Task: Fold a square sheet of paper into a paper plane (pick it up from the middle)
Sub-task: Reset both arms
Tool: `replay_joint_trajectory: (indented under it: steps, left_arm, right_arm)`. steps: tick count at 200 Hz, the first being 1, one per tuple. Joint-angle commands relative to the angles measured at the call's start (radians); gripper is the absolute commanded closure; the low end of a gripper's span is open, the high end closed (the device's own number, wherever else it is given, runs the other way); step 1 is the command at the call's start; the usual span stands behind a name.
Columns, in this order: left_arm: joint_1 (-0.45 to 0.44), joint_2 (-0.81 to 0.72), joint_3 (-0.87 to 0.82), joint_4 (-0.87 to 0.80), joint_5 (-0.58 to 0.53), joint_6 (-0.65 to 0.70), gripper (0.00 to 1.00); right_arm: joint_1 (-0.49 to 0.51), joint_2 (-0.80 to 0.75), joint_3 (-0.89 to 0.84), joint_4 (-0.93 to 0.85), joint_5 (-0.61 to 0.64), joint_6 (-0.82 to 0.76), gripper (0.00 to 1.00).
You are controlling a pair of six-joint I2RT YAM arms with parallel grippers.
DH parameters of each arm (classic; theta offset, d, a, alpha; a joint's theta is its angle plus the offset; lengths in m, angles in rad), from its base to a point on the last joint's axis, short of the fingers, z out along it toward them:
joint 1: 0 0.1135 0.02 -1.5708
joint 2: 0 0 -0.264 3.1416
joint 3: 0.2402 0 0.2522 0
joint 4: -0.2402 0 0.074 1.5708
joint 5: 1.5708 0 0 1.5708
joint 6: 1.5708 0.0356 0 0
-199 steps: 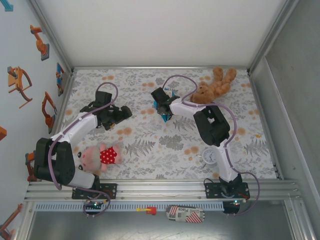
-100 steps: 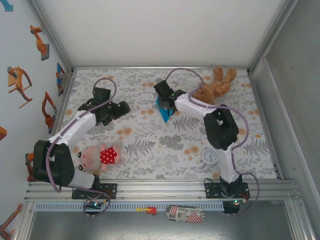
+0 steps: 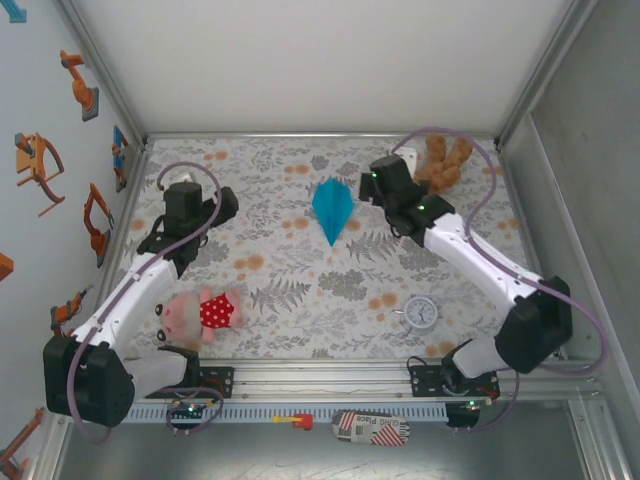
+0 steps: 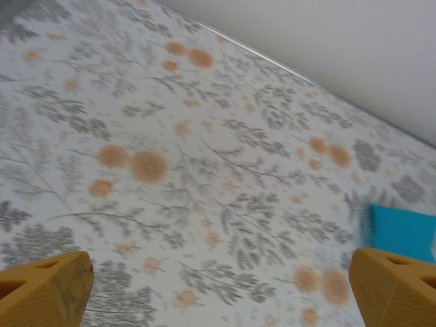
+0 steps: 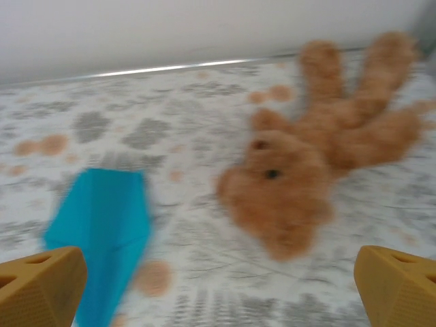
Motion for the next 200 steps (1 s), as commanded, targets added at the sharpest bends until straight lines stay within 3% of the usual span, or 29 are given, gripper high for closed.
replay_joint_trajectory:
  steps: [1,23,40,59,77,103,156,200]
  left_arm:
    - [0.013,-0.023,-0.103,0.179,-0.232,0.144,0.04]
    - [0.03,-0.023,-0.205,0.314,-0.314,0.267,0.04]
    - [0.05,-0.027,-0.293,0.439,-0.324,0.32,0.04]
    - [0.102,-0.018,-0.346,0.502,-0.255,0.341,0.04]
    - [0.14,0.014,-0.386,0.573,-0.194,0.396,0.04]
    - [0.174,0.061,-0.512,0.86,-0.043,0.454,0.04]
    - [0.247,0.185,-0.53,1.001,0.146,0.475,0.04]
    - [0.297,0.31,-0.503,1.075,0.236,0.455,0.04]
  right_arm:
    - [-0.057,-0.095,-0.128,0.055,0.205,-0.074,0.01]
    - [-0.132,-0.193,-0.305,0.184,0.308,-0.152,0.01]
    - [-0.205,-0.254,-0.435,0.29,0.311,-0.192,0.01]
    - [-0.276,-0.316,-0.577,0.426,0.266,-0.227,0.01]
    - [-0.359,-0.348,-0.677,0.553,0.145,-0.244,0.01]
    - [-0.39,-0.311,-0.9,1.016,0.068,-0.407,0.01]
    - [-0.419,-0.078,-0.875,1.174,-0.026,-0.437,0.01]
    - [-0.488,0.068,-0.858,1.307,-0.195,-0.445,0.01]
